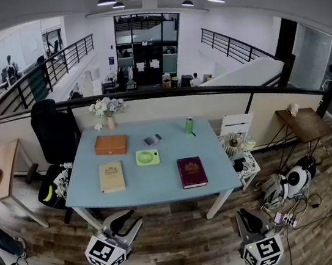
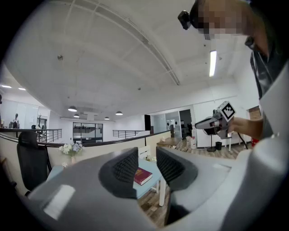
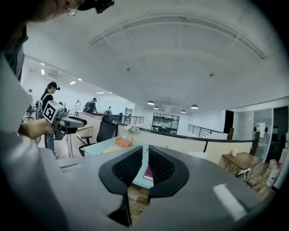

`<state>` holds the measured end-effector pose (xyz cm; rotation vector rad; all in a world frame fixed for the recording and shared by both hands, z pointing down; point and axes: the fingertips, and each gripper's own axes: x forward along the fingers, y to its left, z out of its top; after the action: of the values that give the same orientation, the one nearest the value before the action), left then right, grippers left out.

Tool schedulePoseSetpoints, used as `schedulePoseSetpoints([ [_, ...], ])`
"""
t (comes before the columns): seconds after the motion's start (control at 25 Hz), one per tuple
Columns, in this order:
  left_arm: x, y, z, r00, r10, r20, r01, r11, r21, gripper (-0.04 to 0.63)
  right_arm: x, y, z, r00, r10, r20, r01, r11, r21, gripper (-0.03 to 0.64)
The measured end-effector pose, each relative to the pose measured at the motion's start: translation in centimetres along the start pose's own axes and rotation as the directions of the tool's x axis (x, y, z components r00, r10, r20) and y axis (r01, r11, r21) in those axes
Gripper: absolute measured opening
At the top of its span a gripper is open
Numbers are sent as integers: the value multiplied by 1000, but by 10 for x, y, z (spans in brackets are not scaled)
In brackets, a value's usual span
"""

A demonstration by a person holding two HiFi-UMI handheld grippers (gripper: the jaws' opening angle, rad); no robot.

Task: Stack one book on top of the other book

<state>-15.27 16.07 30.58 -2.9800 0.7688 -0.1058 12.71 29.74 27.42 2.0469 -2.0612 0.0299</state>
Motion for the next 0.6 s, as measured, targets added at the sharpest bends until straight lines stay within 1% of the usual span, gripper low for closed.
schedulePoseSetpoints([
  [0.16, -3, 5, -11, 1000, -8, -2, 8, 1000, -11, 169, 4, 8, -1, 1000, -2, -4, 2, 1000, -4, 25],
  [0.44, -10, 13, -15, 1000, -14, -1, 14, 1000, -7, 169, 5, 16, 1, 1000, -18, -10, 18, 1000, -8, 25],
  [0.6, -12, 14, -13, 1000, -22, 7, 22, 1000, 0, 169, 7, 20, 6, 1000, -19, 15, 19, 1000, 25, 25],
])
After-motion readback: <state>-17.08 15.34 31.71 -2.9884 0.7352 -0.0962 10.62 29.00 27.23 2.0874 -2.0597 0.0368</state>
